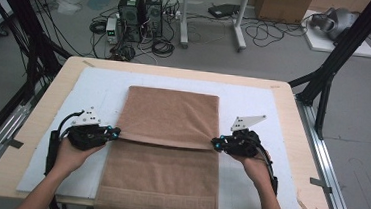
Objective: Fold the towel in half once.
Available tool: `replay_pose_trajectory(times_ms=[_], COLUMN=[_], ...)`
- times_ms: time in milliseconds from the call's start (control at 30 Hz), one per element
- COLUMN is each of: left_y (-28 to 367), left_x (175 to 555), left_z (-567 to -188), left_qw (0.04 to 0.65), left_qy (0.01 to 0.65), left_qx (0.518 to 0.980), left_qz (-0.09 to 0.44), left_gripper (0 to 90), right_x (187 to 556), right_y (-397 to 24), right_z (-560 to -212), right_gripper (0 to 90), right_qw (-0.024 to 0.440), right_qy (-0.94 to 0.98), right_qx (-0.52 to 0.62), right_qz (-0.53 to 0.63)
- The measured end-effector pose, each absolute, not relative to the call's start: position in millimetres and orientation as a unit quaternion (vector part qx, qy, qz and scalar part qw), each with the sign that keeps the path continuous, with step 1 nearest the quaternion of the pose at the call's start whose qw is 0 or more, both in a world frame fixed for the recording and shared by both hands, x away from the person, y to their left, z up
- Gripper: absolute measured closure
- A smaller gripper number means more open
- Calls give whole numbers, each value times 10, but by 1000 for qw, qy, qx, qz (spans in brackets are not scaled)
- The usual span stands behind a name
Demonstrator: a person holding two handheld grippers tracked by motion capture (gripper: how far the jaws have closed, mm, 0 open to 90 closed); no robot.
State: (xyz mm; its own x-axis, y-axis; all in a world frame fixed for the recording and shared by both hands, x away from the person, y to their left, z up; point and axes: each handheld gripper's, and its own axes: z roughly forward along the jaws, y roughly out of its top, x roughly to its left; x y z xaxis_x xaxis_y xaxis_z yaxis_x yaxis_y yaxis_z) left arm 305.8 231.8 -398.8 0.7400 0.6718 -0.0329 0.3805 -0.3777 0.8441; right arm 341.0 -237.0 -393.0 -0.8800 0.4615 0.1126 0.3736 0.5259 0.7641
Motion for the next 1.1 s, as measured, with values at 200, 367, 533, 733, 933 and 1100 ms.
replay_pose_trajectory(times_ms=[200, 367, 533, 733, 933, 1100], left_y=[2344, 2380, 2446, 2482, 2378, 2300], left_x=[2833, 2530, 2248, 2449, 2856, 3192], left_z=[-3898, -3826, -3791, -3790, -3901, -4119], left_qw=[464, 468, 481, 486, 472, 426], left_qy=[310, 293, 278, 293, 321, 347], left_qx=[815, 819, 819, 808, 800, 814], left_qz=[158, 158, 144, 158, 186, 188], left_gripper=[866, 867, 801, 642, 558, 508], right_x=[3264, 3061, 2839, 2933, 3301, 3642], right_y=[-2413, -2438, -2459, -2529, -2438, -2329], right_z=[-3860, -3740, -3665, -3691, -3804, -3937], right_gripper=[836, 836, 691, 602, 557, 507], right_qw=[37, 29, 6, 18, 44, 75], right_qy=[869, 872, 873, 867, 870, 874], right_qx=[227, 201, 178, 205, 240, 268], right_qz=[438, 446, 455, 455, 428, 398])
